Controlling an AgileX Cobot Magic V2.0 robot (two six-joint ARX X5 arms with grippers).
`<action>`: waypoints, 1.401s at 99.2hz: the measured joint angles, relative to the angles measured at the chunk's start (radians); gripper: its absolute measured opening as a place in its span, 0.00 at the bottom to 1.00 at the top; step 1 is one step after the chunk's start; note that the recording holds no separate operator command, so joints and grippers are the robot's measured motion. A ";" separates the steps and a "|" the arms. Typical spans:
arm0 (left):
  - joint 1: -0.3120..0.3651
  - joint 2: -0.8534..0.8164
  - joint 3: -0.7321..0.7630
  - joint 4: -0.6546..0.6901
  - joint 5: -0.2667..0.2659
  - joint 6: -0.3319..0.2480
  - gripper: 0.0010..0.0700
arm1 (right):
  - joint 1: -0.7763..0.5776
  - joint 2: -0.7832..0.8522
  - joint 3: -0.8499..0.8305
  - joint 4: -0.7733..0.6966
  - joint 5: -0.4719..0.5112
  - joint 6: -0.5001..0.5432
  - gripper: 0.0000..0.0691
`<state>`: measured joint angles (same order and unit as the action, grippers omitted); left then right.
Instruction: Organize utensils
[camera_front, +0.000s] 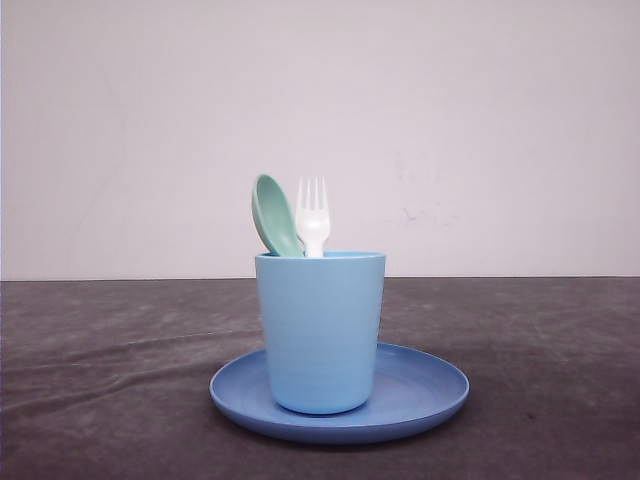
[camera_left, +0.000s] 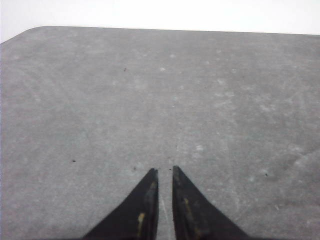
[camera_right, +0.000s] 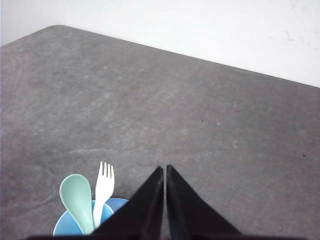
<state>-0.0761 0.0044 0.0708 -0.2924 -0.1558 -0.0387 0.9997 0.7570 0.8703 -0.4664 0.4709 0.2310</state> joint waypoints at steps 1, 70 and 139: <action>0.000 0.000 0.000 0.000 0.000 0.000 0.02 | 0.000 0.000 0.000 0.000 0.000 0.000 0.01; 0.000 0.000 0.000 0.000 0.000 0.001 0.02 | 0.000 0.000 0.000 0.000 0.000 0.000 0.01; 0.000 0.000 0.000 0.000 0.000 0.001 0.02 | -0.639 -0.143 -0.114 0.173 -0.180 -0.186 0.01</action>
<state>-0.0761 0.0044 0.0708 -0.2924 -0.1558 -0.0376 0.3603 0.6140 0.7567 -0.2935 0.2905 0.0452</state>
